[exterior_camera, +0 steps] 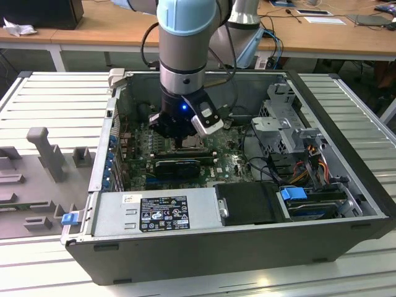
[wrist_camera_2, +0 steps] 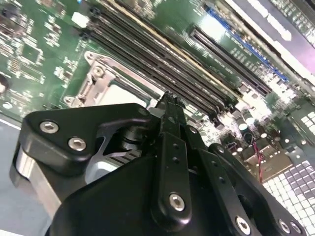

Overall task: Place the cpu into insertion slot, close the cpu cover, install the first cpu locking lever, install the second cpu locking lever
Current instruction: 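Install the second cpu locking lever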

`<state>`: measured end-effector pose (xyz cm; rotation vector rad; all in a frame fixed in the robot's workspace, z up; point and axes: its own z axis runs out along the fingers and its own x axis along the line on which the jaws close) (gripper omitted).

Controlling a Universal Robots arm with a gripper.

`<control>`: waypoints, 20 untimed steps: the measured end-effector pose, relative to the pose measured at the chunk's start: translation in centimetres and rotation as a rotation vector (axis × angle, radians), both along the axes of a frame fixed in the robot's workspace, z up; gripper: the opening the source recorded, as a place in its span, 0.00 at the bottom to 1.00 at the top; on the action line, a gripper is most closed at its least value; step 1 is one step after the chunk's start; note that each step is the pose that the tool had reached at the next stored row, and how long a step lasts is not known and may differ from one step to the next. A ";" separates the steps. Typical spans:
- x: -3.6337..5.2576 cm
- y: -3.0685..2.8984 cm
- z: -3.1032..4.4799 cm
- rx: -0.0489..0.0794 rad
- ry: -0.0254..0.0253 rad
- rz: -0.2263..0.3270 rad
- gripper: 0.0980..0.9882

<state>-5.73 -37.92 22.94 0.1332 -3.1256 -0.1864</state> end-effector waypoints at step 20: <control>-1.57 -1.72 -3.09 0.167 -0.0010 0.005 0.01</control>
